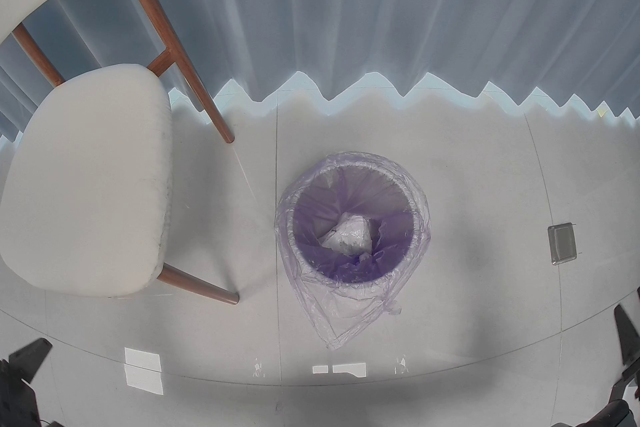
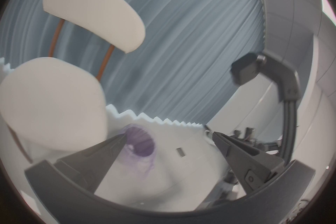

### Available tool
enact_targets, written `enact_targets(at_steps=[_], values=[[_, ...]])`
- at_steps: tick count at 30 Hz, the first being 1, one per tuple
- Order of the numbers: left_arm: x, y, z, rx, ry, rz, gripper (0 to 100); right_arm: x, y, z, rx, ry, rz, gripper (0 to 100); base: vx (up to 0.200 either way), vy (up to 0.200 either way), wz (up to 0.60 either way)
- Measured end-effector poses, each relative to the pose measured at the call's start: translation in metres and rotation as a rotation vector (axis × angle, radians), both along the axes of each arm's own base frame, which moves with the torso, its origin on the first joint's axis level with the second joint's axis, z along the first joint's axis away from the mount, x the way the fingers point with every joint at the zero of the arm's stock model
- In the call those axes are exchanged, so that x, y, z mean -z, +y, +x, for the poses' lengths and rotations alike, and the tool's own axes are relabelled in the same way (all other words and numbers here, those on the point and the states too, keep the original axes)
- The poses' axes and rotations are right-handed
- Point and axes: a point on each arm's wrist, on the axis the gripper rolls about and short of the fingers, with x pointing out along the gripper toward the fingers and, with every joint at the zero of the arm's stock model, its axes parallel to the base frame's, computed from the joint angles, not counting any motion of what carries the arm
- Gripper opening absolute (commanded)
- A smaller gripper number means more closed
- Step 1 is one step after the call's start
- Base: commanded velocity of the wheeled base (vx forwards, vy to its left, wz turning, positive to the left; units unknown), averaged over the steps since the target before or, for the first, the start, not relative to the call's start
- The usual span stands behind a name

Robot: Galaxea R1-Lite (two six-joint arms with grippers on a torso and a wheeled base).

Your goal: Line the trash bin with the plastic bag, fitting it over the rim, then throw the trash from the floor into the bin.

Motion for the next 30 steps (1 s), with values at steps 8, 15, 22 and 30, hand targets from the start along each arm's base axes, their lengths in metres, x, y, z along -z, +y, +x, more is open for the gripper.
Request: enact_targets(at_steps=[8, 15, 22, 30], values=[[0.057, 0.005, 0.003, -0.378, 0.109, 0.229, 100, 0.036, 0.001, -0.018, -0.001, 0.024, -0.099, 100, 0.0, 0.0, 0.0], [0.064, 0.012, 0.002, -0.689, 0.107, 0.298, 100, 0.04, -0.001, -0.021, 0.107, -0.005, -0.14, 100, 0.0, 0.0, 0.0], [0.065, 0.018, 0.001, -0.984, 0.151, 0.29, 100, 0.044, -0.002, -0.022, 0.173, 0.016, -0.165, 100, 0.0, 0.0, 0.0], [0.066, 0.019, 0.001, -1.006, 0.165, 0.297, 100, 0.046, -0.002, -0.022, 0.157, 0.034, -0.199, 100, 0.0, 0.0, 0.0]])
